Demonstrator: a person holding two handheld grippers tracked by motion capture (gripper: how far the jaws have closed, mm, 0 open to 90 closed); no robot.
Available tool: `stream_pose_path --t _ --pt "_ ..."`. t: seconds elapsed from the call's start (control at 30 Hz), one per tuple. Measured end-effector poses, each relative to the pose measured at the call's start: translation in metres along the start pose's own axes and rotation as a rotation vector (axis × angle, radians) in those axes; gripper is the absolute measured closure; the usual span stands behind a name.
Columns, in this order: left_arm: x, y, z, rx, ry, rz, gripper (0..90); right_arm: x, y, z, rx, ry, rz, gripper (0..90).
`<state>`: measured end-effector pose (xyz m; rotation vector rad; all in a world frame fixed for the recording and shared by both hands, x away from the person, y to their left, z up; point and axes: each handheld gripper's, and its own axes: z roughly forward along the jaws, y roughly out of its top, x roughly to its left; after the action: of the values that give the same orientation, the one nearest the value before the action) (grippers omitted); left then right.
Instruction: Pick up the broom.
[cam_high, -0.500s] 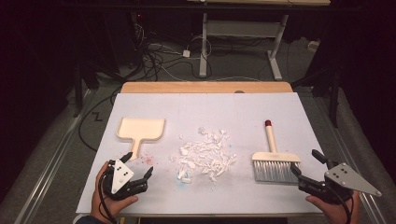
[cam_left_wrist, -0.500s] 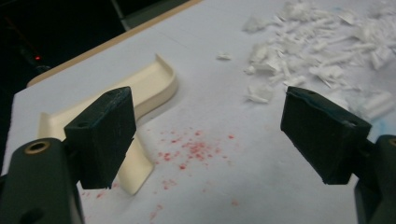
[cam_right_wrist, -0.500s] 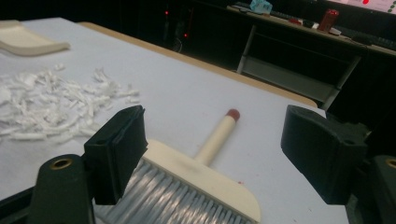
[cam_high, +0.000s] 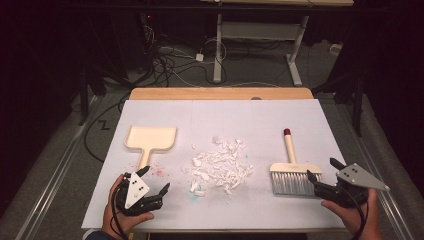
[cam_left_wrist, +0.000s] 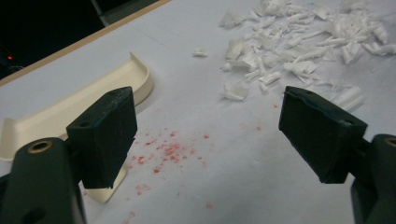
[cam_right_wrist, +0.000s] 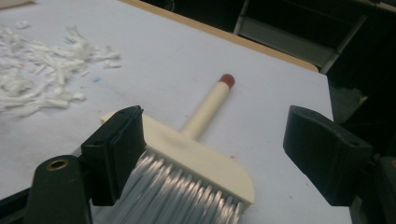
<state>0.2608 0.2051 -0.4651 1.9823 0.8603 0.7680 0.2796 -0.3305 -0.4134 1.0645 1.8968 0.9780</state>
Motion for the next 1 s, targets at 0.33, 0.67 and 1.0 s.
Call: stream_pose_path --t 0.33,0.67,1.0 --pt "-0.002 0.001 0.006 0.012 -0.033 0.0 17.6 -0.02 0.045 0.072 0.215 0.054 0.086 27.3" --pt "-0.002 -0.004 0.008 0.045 -0.031 0.026 17.0 -0.018 0.032 0.165 0.521 0.039 0.173 46.9" --pt "-0.003 -0.005 0.005 0.05 -0.008 0.023 17.0 -0.017 0.029 0.169 0.498 0.121 0.151 67.8"
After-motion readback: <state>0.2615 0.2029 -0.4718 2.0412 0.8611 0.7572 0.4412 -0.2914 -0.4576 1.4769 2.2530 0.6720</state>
